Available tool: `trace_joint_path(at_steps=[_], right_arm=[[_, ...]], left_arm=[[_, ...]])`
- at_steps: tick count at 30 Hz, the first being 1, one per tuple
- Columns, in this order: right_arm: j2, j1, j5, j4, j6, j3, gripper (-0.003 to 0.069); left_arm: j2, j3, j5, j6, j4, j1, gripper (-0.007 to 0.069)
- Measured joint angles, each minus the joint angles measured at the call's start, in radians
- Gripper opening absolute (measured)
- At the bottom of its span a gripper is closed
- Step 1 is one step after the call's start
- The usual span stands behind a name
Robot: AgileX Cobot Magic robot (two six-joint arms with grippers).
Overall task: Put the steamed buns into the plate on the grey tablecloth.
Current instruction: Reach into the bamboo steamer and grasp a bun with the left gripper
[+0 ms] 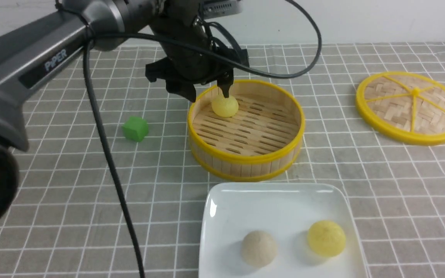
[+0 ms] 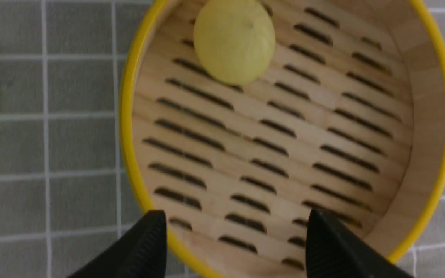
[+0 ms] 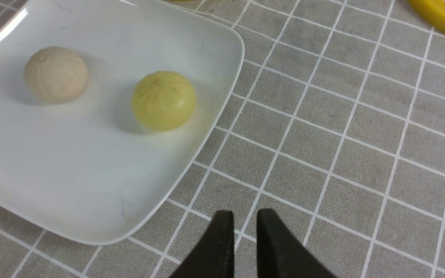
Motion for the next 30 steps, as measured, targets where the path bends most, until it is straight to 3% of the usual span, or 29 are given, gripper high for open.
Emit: trace_joint_path(at_steps=[7, 14, 23, 30], right_arm=[[0.000, 0.000, 0.000, 0.003, 0.000, 0.000, 0.0123], [0.000, 0.000, 0.000, 0.003, 0.000, 0.000, 0.0129], [0.000, 0.000, -0.001, 0.003, 0.000, 0.000, 0.0136], [0.000, 0.000, -0.001, 0.003, 0.000, 0.000, 0.0148]], left_arm=[[0.185, -0.149, -0.049, 0.092, -0.007, -0.010, 0.0484], [0.283, -0.161, -0.166, 0.093, 0.028, -0.011, 0.0479], [0.308, -0.161, -0.237, 0.095, 0.109, -0.011, 0.0417], [0.337, -0.165, -0.226, 0.095, 0.145, -0.011, 0.0313]])
